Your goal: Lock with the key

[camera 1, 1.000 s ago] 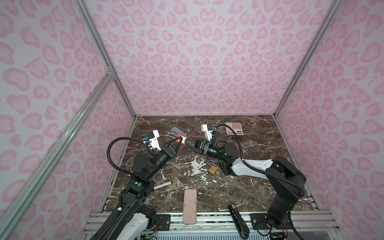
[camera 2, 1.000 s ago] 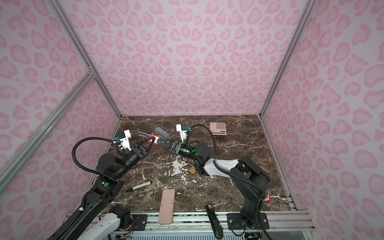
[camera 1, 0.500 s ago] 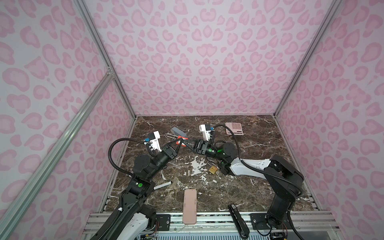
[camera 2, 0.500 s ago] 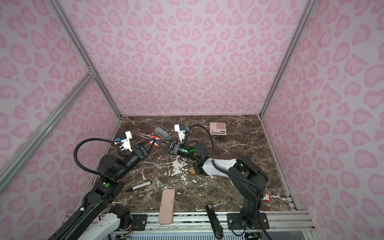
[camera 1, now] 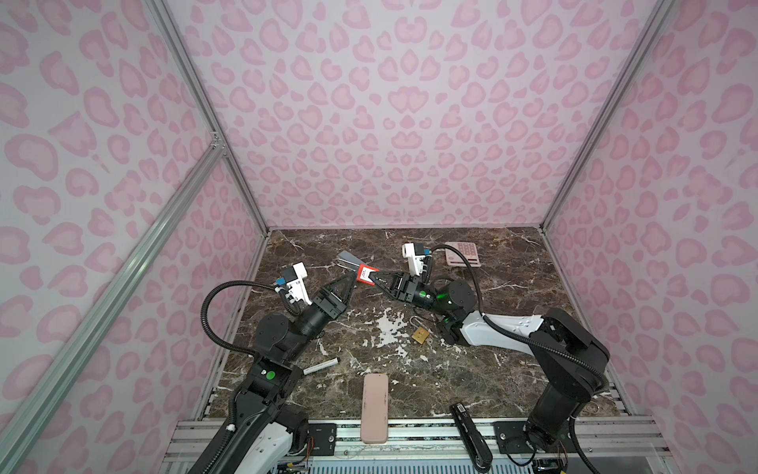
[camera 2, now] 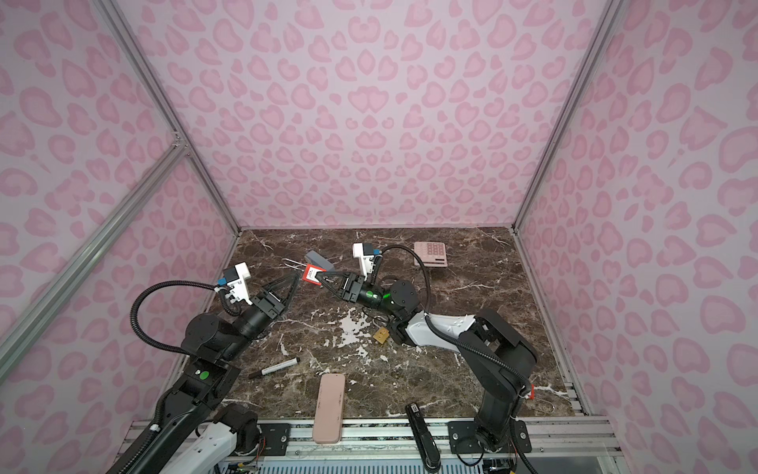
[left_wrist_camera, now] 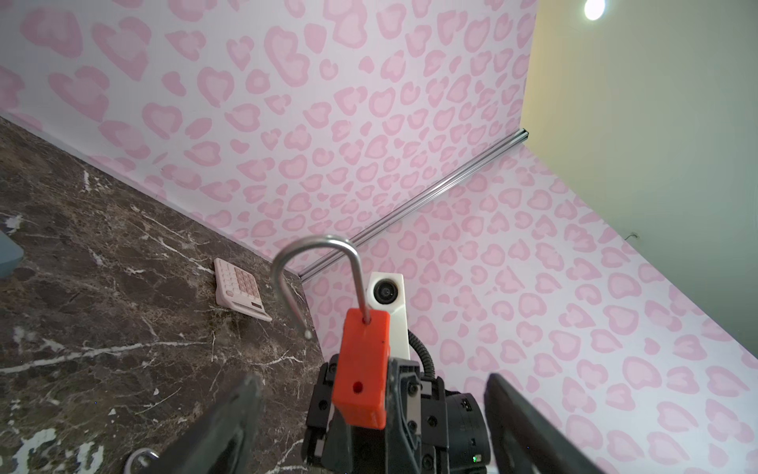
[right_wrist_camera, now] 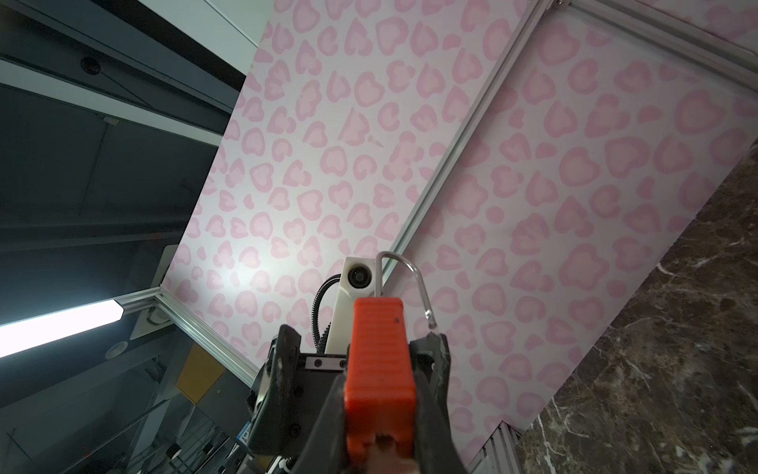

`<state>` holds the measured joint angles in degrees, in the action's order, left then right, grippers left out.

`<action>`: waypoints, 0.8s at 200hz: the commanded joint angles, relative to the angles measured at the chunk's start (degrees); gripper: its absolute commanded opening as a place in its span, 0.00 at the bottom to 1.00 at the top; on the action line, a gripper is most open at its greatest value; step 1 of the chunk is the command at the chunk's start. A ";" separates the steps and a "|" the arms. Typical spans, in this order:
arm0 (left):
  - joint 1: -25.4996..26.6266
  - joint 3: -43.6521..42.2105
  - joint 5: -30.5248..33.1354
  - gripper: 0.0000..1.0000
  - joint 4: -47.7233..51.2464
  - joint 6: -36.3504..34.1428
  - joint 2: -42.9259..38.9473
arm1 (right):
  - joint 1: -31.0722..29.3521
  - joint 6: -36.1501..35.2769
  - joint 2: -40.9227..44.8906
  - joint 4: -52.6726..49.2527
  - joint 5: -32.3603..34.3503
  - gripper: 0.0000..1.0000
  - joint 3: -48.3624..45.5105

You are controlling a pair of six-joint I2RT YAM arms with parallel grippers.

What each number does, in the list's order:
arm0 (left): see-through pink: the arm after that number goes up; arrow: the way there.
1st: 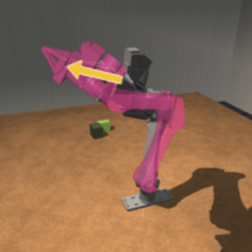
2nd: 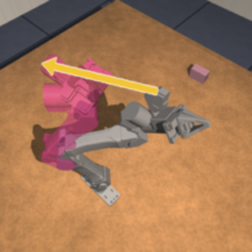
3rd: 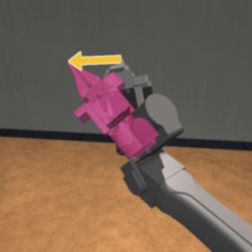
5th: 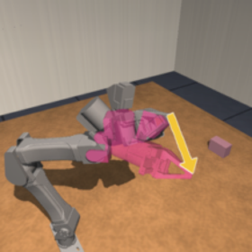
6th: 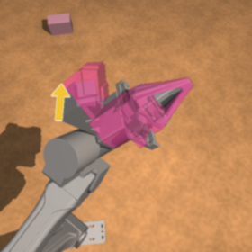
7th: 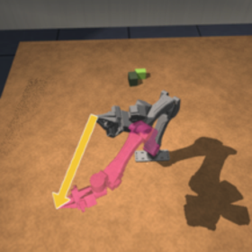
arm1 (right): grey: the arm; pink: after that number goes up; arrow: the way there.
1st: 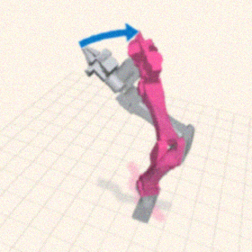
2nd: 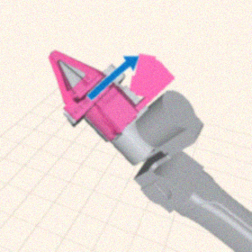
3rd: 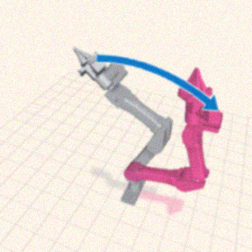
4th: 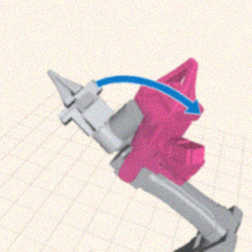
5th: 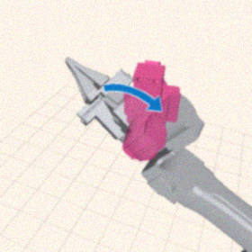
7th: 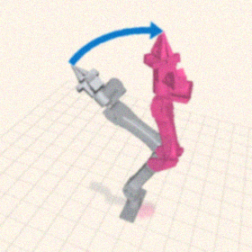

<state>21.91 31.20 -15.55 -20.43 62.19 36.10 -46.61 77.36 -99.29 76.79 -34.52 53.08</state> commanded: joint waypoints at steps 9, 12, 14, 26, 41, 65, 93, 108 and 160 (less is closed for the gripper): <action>-0.98 0.76 0.07 0.87 -0.06 -0.70 0.30 | 0.31 -0.82 2.79 0.84 -1.31 0.14 -2.33; -1.02 0.80 -0.06 0.87 -0.16 -0.65 0.50 | 0.29 -1.12 3.17 0.44 -1.33 0.14 -2.62; -1.00 0.84 -0.20 0.87 -0.23 -0.62 0.67 | 0.29 -1.28 3.38 0.17 -1.38 0.14 -2.76; -1.03 1.23 -0.76 0.87 -0.69 -0.43 1.59 | 0.36 -2.47 4.88 -1.65 -1.66 0.14 -3.67; -1.12 1.45 -1.16 0.87 -1.38 -0.24 2.71 | 0.31 -4.23 6.84 -4.53 -2.16 0.13 -4.53; -1.11 2.05 -1.60 0.86 -1.99 -0.47 3.88 | 0.42 -7.21 9.79 -10.34 -3.06 0.13 -5.57; -1.11 3.83 -3.46 0.85 -0.26 -2.69 4.98 | 0.81 -12.37 13.81 -21.09 -4.05 0.13 -6.18; -1.10 4.31 -4.71 0.85 0.21 -3.63 5.60 | 1.29 -15.28 15.72 -27.13 -4.48 0.13 -5.61; -1.05 4.55 -7.22 0.66 0.93 -4.79 6.97 | 5.08 -18.28 18.85 -34.18 -7.04 0.12 -5.28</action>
<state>20.91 35.05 -21.10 -19.07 58.74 42.94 -42.89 61.52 -81.28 45.78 -39.46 47.79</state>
